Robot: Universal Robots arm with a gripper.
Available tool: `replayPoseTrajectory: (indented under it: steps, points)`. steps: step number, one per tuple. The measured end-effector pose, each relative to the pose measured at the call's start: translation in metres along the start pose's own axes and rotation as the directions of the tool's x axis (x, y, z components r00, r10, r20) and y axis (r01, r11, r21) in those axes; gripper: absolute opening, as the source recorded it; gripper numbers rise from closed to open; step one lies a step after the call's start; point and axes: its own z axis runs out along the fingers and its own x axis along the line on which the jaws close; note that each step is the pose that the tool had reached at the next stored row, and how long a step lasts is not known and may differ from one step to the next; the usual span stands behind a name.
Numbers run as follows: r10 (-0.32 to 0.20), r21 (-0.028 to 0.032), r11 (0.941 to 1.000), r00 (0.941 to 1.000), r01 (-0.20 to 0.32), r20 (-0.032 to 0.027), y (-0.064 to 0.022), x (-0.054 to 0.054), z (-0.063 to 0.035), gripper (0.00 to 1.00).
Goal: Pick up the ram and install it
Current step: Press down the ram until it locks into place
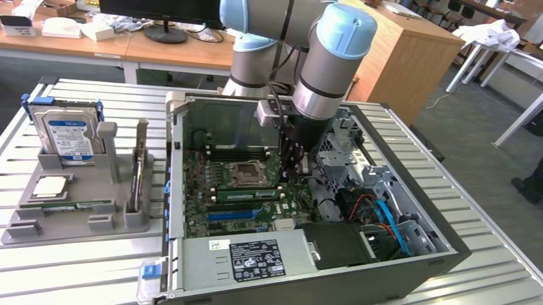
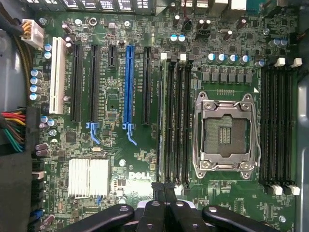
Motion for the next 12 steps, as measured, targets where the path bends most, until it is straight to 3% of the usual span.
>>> replayPoseTrajectory:
  steps: [12]
  points:
    - [0.000,-0.0001,1.0000,1.0000,0.000,-0.0003,-0.0003,0.0003,0.0091,0.10]
